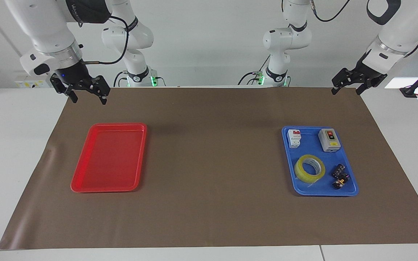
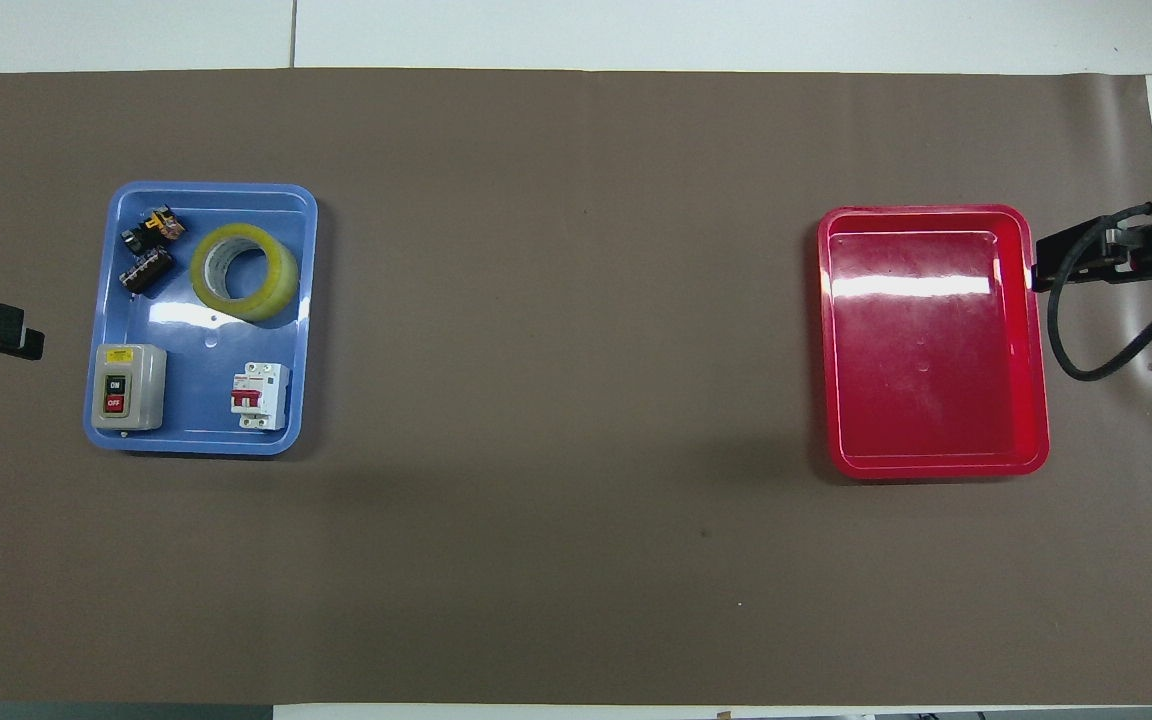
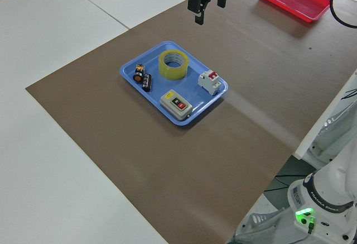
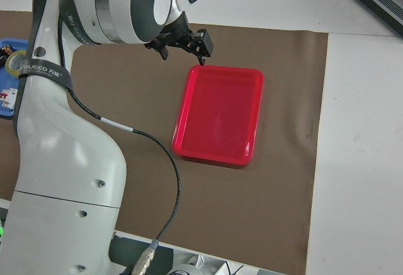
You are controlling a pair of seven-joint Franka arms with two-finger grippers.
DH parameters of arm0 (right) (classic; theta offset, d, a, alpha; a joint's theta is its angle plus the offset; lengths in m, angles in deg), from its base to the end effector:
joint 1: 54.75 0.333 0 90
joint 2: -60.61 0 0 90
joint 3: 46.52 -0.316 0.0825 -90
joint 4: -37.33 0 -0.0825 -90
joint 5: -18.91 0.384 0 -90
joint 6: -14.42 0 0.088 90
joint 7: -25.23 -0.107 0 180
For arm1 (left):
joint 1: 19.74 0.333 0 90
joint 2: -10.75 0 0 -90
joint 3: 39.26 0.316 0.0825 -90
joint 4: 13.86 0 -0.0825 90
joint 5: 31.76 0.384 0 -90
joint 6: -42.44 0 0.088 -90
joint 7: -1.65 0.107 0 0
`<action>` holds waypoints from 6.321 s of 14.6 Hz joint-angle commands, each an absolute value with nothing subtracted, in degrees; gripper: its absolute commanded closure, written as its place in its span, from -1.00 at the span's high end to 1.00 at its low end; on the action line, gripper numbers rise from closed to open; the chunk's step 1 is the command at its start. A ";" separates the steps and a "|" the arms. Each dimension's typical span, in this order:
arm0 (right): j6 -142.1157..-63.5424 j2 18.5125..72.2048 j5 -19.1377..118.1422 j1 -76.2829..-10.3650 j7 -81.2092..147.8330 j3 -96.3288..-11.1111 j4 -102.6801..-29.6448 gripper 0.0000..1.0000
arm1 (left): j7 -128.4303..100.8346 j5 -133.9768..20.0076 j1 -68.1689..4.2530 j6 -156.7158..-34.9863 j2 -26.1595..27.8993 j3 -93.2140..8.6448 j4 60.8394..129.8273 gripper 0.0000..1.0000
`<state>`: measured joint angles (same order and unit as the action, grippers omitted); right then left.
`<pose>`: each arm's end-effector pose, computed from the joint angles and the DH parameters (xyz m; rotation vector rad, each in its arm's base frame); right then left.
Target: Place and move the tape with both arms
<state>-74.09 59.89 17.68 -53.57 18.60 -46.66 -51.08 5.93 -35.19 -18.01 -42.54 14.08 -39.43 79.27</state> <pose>0.5559 0.0105 0.6283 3.1160 -0.1452 -0.0145 0.5264 0.0074 0.6233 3.0743 -0.0772 -0.1246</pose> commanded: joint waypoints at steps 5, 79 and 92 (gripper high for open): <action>-74.09 60.44 17.51 -53.96 19.87 -46.87 -51.27 1.00 | 6.22 -34.66 -18.77 -41.58 14.09 -39.17 78.86 1.00; -74.97 61.49 17.51 -54.31 22.68 -46.78 -53.55 1.00 | -46.07 -23.59 -57.61 -82.18 -11.47 -39.34 86.07 -1.00; -74.97 61.49 17.59 -54.31 22.76 -46.78 -53.55 1.00 | -46.61 -23.06 -60.26 -83.68 -10.78 -39.87 91.08 1.00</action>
